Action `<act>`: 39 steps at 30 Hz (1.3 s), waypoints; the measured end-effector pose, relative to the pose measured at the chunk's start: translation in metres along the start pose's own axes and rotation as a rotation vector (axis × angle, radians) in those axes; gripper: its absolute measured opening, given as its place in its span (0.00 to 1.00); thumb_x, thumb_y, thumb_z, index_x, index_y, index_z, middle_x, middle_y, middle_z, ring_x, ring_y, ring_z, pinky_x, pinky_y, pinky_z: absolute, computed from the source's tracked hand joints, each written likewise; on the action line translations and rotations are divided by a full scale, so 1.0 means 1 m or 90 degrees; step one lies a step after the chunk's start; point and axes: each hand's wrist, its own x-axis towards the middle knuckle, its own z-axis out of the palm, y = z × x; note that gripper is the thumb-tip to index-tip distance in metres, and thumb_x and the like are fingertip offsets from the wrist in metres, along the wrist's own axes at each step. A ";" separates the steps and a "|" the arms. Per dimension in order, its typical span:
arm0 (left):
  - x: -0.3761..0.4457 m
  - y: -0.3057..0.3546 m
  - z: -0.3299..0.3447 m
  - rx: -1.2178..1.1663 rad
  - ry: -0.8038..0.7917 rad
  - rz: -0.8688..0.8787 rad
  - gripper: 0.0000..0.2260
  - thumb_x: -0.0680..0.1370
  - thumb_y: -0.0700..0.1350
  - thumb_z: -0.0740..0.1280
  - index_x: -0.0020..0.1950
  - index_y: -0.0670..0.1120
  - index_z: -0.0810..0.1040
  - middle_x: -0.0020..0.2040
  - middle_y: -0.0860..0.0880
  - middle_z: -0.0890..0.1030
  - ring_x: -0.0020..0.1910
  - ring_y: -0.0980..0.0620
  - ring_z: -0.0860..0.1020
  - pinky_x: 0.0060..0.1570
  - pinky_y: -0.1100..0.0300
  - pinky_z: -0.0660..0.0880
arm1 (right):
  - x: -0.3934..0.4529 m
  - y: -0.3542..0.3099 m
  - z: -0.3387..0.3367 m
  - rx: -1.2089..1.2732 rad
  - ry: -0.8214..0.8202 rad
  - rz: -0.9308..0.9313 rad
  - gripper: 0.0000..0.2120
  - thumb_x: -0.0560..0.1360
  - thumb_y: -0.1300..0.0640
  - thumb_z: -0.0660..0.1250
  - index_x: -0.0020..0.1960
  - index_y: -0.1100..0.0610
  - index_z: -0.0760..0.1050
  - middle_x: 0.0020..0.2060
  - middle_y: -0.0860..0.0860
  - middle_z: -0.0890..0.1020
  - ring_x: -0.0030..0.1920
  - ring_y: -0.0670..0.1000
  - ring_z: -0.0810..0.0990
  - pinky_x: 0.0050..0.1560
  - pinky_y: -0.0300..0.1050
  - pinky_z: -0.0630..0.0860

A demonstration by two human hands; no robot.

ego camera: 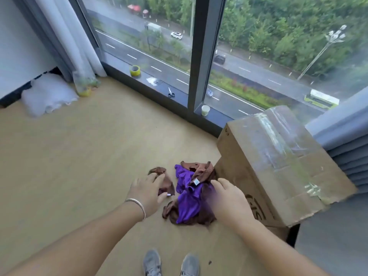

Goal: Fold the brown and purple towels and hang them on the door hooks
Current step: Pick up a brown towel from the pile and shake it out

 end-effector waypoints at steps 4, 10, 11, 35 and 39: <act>0.024 -0.025 0.109 -0.101 -0.072 -0.032 0.29 0.77 0.59 0.55 0.77 0.52 0.60 0.73 0.50 0.66 0.72 0.49 0.66 0.72 0.47 0.55 | 0.044 0.010 0.095 -0.004 -0.104 -0.013 0.29 0.77 0.42 0.61 0.75 0.53 0.63 0.71 0.51 0.68 0.69 0.53 0.69 0.69 0.46 0.66; 0.064 -0.068 0.264 -0.154 -0.145 -0.093 0.26 0.79 0.54 0.62 0.76 0.51 0.63 0.72 0.50 0.69 0.71 0.49 0.68 0.71 0.48 0.58 | 0.113 0.018 0.234 0.003 -0.208 -0.046 0.27 0.78 0.44 0.60 0.75 0.51 0.61 0.68 0.47 0.67 0.67 0.49 0.69 0.66 0.42 0.66; 0.072 -0.075 0.289 -0.154 -0.162 -0.096 0.26 0.79 0.54 0.61 0.76 0.52 0.61 0.72 0.51 0.67 0.71 0.49 0.67 0.71 0.50 0.58 | 0.122 0.020 0.258 0.000 -0.220 -0.053 0.27 0.78 0.44 0.60 0.75 0.50 0.61 0.69 0.46 0.67 0.68 0.49 0.69 0.66 0.42 0.65; 0.365 -0.198 0.524 -0.183 0.126 -0.102 0.38 0.73 0.65 0.64 0.78 0.51 0.55 0.77 0.51 0.58 0.77 0.51 0.54 0.75 0.48 0.48 | 0.433 0.005 0.550 -0.070 -0.033 -0.212 0.24 0.74 0.59 0.63 0.70 0.52 0.67 0.66 0.50 0.69 0.63 0.55 0.69 0.56 0.51 0.73; 0.393 -0.208 0.533 -0.127 0.027 -0.075 0.41 0.71 0.70 0.63 0.78 0.56 0.53 0.79 0.53 0.55 0.78 0.53 0.48 0.75 0.42 0.43 | 0.485 -0.006 0.546 -0.045 -0.082 -0.293 0.31 0.71 0.66 0.60 0.72 0.48 0.66 0.70 0.45 0.68 0.66 0.51 0.70 0.58 0.48 0.73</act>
